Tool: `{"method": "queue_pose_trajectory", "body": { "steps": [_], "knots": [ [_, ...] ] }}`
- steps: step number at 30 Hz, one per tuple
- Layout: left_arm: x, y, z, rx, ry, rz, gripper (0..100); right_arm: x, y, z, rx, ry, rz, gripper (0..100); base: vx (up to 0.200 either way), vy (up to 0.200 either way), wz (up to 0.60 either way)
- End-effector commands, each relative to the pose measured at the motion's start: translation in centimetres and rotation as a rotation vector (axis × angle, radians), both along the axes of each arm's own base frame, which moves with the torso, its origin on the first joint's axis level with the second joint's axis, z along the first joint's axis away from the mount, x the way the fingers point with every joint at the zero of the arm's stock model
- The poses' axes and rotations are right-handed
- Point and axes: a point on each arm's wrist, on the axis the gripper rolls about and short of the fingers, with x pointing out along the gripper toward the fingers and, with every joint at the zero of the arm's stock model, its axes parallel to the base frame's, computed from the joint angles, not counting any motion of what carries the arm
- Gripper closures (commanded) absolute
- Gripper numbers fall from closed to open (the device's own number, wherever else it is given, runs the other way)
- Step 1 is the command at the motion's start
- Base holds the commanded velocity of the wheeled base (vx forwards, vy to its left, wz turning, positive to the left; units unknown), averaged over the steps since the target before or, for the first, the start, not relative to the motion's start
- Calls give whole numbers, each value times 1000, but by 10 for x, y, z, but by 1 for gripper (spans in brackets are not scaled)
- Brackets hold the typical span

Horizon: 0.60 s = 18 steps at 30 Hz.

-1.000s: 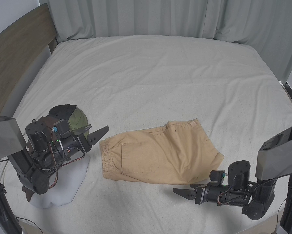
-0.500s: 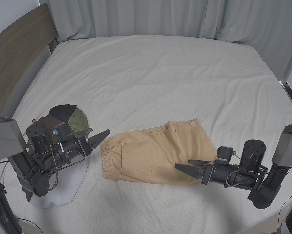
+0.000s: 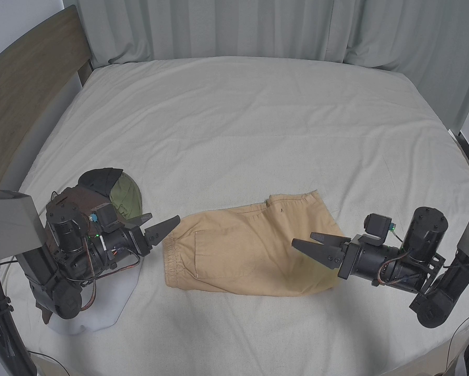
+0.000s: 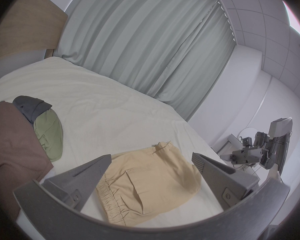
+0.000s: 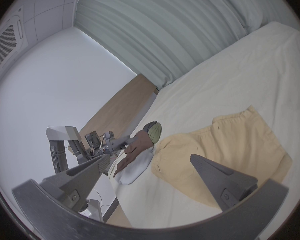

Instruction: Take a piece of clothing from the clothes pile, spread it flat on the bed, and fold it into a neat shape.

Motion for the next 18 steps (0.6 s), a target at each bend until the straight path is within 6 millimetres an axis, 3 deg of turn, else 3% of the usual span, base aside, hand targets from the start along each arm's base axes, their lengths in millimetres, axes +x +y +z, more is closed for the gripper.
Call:
{"method": "queue_pose_trajectory", "body": {
  "steps": [1, 18],
  "knots": [
    [0, -3, -6, 3, 21, -10, 0, -2, -6, 16, 29, -51, -17, 0, 0, 0, 0],
    [5, -2, -44, 30, 140, -5, 0, 1, -8, 20, 37, -69, -27, 0, 0, 0, 0]
  ]
}}
